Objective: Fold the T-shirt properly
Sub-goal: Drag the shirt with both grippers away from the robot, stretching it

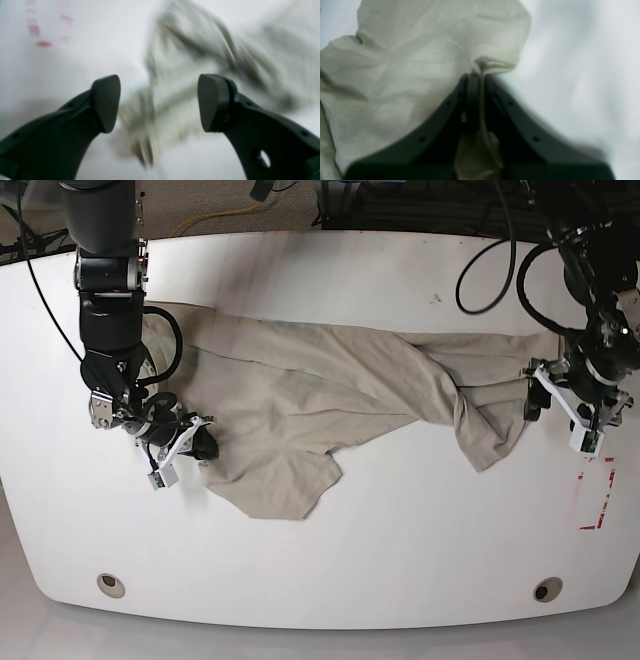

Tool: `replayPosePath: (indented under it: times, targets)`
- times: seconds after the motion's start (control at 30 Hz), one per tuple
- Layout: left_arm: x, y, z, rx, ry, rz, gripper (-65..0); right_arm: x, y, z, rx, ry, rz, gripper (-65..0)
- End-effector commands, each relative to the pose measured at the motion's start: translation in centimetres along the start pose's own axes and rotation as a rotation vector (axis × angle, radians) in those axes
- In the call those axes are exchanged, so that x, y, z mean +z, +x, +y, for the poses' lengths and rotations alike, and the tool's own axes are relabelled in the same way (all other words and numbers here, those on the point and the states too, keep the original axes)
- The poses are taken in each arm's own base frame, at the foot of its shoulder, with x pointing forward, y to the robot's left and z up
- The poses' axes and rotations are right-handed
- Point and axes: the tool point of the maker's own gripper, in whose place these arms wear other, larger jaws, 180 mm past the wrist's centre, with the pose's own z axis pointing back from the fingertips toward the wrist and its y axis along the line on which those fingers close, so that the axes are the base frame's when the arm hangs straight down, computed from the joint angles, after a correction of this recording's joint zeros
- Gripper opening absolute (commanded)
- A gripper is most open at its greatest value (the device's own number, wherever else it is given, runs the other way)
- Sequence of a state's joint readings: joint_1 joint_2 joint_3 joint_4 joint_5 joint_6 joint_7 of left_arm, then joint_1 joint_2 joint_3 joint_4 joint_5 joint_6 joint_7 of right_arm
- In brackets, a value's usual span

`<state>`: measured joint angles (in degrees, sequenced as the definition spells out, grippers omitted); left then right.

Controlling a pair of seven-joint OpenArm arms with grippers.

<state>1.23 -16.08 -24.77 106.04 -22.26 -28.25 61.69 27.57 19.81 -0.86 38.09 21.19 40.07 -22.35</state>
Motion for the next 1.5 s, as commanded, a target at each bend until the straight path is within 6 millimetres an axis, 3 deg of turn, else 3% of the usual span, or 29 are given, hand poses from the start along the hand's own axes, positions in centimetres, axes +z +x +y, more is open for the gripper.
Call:
replayPosePath:
  times: [0.0,0.3,0.53,0.8,0.9,1.07,1.17,1.27,1.4,1.47]
  targets:
    - [-1.0,2.1,1.1,0.062,-0.001,-0.053,-19.0,0.5,1.9,-0.6,0.020,-0.012,-0.030,-65.0]
    - [-5.9,2.6,4.5,0.178,0.033,-0.045,-19.0,0.5,1.9,-0.5,0.016,-0.010,-0.034,-65.0]
    - [-10.3,1.0,3.7,0.219,-0.022,0.001,-19.0,0.5,2.0,-0.5,0.014,-0.009,-0.036,-65.0]
    - [-13.2,-0.6,1.1,0.226,-0.096,0.052,-19.0,0.4,2.0,-0.5,0.012,-0.008,-0.039,-65.0]
    - [-14.0,-1.5,-0.9,0.234,-0.145,0.078,-19.0,0.5,2.0,-0.5,0.011,-0.009,-0.040,-65.0]
    - [-14.0,-2.3,-3.6,0.169,-0.257,0.103,-19.2,0.5,2.0,-0.5,0.011,-0.009,-0.040,-65.0]
    - [-14.0,-2.6,-3.8,0.165,-0.264,0.120,-19.4,0.5,2.0,-0.5,0.011,-0.009,-0.040,-65.0]
    - [-14.0,-2.7,-3.8,0.167,-0.264,0.121,-27.1,0.5,2.0,-0.5,0.011,-0.009,-0.040,-65.0]
    - [-14.1,-2.8,-3.7,0.166,-0.255,0.124,-50.0,0.5,2.1,-0.5,0.010,-0.008,-0.041,-65.0]
    - [-14.1,-2.8,-3.7,0.166,-0.255,0.124,-56.8,0.5,2.1,-0.5,0.010,-0.008,-0.041,-65.0]
